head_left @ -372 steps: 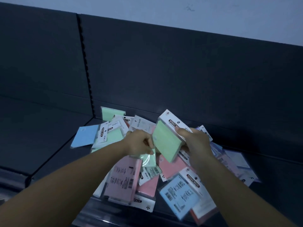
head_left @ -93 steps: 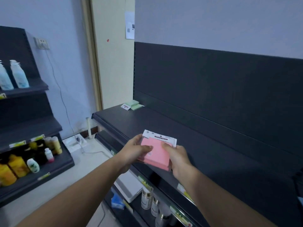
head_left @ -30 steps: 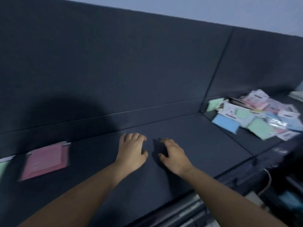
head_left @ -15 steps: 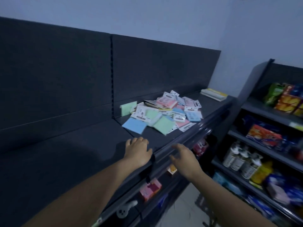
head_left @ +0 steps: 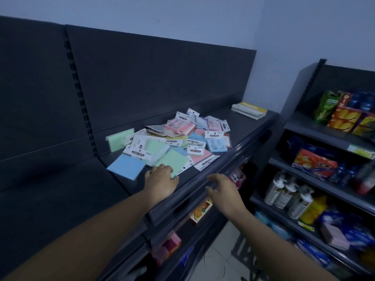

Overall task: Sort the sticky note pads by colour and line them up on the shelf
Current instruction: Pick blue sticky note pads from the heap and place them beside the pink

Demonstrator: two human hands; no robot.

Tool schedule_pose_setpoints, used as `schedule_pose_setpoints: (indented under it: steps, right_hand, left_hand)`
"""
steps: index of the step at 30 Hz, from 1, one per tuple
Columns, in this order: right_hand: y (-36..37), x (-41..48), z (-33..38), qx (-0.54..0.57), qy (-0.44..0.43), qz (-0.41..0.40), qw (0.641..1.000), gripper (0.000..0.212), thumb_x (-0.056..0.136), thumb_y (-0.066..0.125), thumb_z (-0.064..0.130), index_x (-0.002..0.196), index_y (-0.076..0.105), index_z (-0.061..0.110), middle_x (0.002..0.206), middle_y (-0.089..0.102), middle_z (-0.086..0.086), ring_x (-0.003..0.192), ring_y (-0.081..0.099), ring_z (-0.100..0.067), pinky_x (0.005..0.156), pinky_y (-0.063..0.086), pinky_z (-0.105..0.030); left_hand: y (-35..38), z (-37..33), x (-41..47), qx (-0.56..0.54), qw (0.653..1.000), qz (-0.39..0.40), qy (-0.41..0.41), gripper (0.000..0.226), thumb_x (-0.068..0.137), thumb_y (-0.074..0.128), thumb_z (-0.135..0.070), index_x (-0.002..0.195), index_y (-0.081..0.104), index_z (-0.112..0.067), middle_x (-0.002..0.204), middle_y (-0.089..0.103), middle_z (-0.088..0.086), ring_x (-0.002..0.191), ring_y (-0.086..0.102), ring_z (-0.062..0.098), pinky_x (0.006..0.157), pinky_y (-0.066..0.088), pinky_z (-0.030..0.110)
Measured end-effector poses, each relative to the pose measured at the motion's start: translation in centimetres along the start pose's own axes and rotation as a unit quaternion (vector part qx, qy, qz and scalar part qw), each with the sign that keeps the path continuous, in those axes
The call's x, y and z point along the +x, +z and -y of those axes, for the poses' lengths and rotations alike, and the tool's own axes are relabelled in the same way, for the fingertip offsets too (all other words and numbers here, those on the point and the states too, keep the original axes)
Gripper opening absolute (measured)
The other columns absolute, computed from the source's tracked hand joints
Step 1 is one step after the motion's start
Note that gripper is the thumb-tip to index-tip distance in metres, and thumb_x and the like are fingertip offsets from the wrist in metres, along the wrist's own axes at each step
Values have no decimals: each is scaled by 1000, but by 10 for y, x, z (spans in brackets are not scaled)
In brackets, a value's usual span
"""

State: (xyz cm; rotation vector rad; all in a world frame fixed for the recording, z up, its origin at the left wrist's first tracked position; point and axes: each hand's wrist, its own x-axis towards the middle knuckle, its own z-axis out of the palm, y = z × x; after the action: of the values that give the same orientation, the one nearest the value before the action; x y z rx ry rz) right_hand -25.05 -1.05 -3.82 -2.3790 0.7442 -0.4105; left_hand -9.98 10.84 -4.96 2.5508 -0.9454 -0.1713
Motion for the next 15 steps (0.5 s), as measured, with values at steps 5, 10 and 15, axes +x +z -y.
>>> schedule_pose_setpoints:
  steps: [5,10,15]
  right_hand:
    - [-4,67,-20,-22,15,-1,1000,39,89,57,18,128,54,13,131,53,-3,118,50,-17,101,38,-26]
    - [-12,141,-37,-59,34,-5,998,37,87,57,15,124,57,11,128,55,-7,118,50,-23,100,41,-38]
    - [-7,182,-54,-88,68,-8,994,46,89,59,24,131,49,7,132,49,-10,118,49,-27,99,42,-39]
  left_hand:
    - [8,-14,69,-9,1000,-2,17,43,94,43,-35,131,47,-14,136,46,4,126,37,24,104,25,36]
    - [11,-31,134,-53,997,5,55,39,94,46,-33,127,51,-13,133,50,5,123,41,25,101,31,34]
    - [19,-50,184,-34,996,21,82,38,94,47,-31,127,52,-12,132,51,6,121,43,25,101,34,37]
